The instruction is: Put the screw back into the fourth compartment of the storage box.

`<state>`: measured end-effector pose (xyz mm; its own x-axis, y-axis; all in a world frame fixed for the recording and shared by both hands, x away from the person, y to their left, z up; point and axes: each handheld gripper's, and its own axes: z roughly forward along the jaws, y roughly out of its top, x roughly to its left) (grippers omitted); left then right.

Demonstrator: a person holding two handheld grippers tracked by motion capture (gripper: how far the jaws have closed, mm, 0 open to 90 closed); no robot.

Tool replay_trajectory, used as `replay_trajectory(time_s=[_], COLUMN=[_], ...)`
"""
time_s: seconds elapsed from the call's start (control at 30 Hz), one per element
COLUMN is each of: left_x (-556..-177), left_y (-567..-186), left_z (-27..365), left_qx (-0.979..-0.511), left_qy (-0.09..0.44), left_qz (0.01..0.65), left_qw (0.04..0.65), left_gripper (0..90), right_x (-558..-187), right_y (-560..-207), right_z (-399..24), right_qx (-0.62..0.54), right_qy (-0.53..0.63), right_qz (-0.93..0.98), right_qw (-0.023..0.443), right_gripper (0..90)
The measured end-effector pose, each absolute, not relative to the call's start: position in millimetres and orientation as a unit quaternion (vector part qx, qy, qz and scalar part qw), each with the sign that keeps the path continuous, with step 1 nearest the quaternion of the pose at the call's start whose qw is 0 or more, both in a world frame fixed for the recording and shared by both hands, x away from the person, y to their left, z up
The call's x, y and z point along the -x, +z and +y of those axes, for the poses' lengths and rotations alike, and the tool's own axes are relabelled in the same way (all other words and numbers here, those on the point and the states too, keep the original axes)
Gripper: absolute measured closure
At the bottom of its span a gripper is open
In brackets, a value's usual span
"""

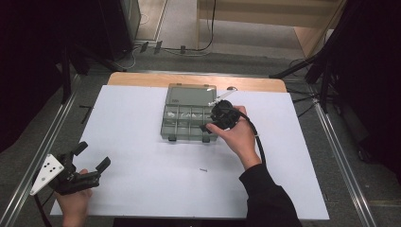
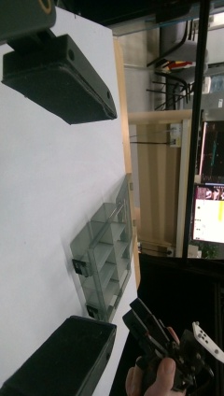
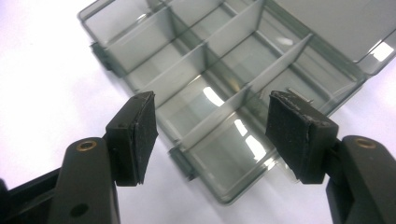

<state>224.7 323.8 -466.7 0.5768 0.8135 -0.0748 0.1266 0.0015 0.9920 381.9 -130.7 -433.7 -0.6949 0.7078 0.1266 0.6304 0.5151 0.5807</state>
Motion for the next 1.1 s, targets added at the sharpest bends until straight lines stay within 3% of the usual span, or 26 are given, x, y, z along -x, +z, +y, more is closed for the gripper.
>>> replay_trajectory(time_s=[0.6,1.1], left_x=[-223.9,-223.5], left_y=[-466.3,-466.2], left_z=[322.8,321.4], left_qx=[-0.647,-0.649], left_qy=[0.283,0.283], left_qz=[0.363,0.361], left_qw=[0.608,0.607], left_gripper=[1.2,1.2], right_x=[-331.1,-294.8], right_y=[-438.4,-476.9], right_z=[-125.1,-120.8], right_qx=[-0.365,-0.357], right_qy=[0.319,0.301], right_qz=[0.872,0.884], right_qw=[0.062,0.027], right_gripper=[40.3,50.1])
